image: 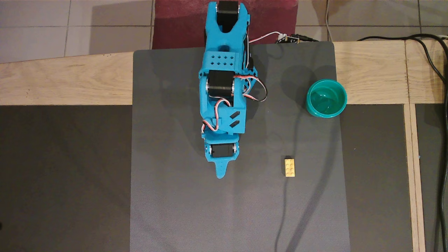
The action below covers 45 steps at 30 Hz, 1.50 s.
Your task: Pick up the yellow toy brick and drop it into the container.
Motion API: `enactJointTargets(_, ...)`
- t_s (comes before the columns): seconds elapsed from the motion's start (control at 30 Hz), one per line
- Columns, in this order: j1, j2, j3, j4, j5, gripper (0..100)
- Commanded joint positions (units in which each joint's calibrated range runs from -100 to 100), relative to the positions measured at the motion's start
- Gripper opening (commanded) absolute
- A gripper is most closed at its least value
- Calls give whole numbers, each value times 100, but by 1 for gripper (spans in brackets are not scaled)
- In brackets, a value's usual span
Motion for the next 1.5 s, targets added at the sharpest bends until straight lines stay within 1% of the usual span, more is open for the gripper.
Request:
enactJointTargets(0.0, -4, -26, 18, -71, 20, 0)
enactJointTargets(0.33, -35, -26, 0, -53, 36, 0)
enactJointTargets(0.4, -35, -26, -144, -18, 161, 0)
enactJointTargets(0.5, -205, 41, -686, 453, 679, 0)
enactJointTargets(0.53, -507, 50, -1029, 889, 893, 0)
enactJointTargets(0.67, -1173, 58, -1985, 1875, 1014, 0)
enactJointTargets(0.83, -1552, 109, -2238, 1928, 1134, 0)
enactJointTargets(0.9, -1668, 471, -2391, 1928, 1249, 0)
enactJointTargets(1.0, -1861, 1458, -2951, 1928, 1301, 0)
enactJointTargets(1.23, -2410, 4738, -4882, 1937, 1296, 0)
enactJointTargets(1.33, -2743, 5893, -5424, 1759, 1557, 0)
enactJointTargets(1.47, -3130, 6542, -5532, 1413, 1604, 0)
